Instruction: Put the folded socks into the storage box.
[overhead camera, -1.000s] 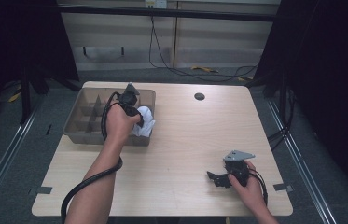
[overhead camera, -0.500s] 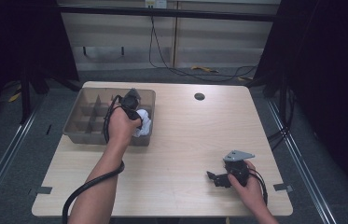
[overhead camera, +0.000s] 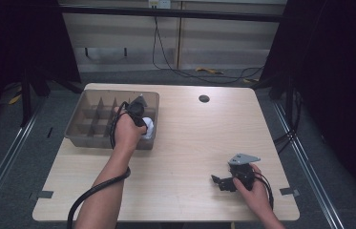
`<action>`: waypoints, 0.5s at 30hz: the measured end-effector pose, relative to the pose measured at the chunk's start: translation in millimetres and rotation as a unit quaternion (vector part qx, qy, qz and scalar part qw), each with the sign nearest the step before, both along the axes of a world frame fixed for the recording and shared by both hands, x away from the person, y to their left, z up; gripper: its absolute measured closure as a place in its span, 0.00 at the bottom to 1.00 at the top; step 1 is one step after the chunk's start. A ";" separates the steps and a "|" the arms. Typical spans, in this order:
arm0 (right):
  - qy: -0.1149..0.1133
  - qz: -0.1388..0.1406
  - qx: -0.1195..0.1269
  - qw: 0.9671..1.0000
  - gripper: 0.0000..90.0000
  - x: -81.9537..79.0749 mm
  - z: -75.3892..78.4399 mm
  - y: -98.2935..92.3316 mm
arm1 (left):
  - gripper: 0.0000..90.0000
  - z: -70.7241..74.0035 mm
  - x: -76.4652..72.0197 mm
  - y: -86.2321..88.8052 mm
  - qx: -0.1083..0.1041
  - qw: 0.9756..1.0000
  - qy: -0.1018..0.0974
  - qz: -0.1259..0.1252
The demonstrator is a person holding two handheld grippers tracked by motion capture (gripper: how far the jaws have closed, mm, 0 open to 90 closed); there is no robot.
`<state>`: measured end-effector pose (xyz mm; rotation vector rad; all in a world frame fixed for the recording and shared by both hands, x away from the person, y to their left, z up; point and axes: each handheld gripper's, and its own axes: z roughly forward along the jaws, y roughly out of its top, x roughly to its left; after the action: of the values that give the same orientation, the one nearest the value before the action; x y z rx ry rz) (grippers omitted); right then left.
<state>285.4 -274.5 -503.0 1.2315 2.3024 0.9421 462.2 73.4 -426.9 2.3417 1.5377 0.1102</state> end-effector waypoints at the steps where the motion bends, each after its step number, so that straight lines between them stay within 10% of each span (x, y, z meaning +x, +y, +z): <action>1: 0.000 0.000 0.000 1.000 0.10 0.0 0.0 0.0 | 0.79 -1.1 -0.1 -1.3 0.001 1.000 -0.001 -0.001; 15: 0.002 -0.001 0.001 1.000 0.10 0.1 0.1 0.3 | 0.59 7.3 -1.5 5.6 -0.020 1.000 -0.011 0.000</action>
<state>285.5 -274.2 -502.9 1.2378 2.3028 0.9429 460.7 79.0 -419.6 2.3007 1.5163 0.1046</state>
